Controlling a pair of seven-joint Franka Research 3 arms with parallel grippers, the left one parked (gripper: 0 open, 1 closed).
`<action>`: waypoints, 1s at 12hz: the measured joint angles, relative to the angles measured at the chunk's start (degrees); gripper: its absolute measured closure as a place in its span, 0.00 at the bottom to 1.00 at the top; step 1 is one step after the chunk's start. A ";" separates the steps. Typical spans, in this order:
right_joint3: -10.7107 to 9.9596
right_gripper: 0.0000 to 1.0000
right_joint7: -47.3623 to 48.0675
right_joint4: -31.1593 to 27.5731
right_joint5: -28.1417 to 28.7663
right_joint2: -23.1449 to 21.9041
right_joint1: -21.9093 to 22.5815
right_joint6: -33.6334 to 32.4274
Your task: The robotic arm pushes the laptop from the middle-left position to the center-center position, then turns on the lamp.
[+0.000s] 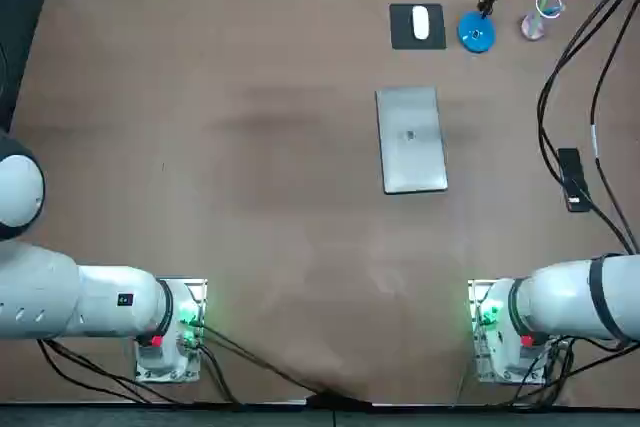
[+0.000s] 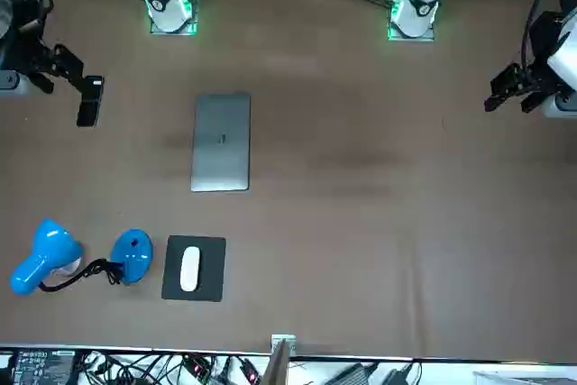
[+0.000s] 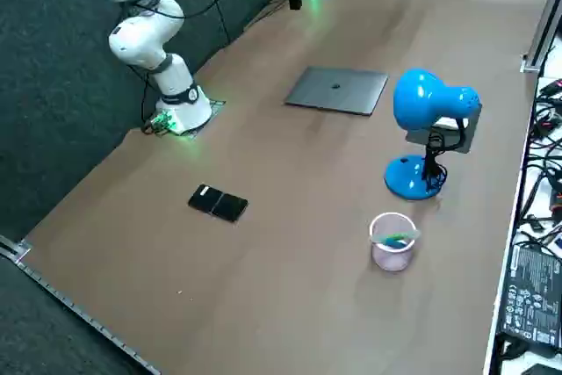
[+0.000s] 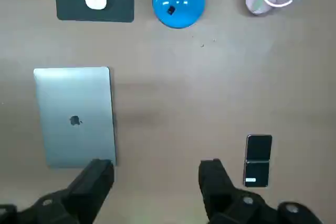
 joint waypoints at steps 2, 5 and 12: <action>0.01 0.00 0.33 0.03 0.01 -0.03 0.11 0.00; 0.01 0.00 0.47 0.27 0.06 -0.03 0.15 0.04; 0.01 0.00 1.59 0.25 0.66 1.39 0.71 1.34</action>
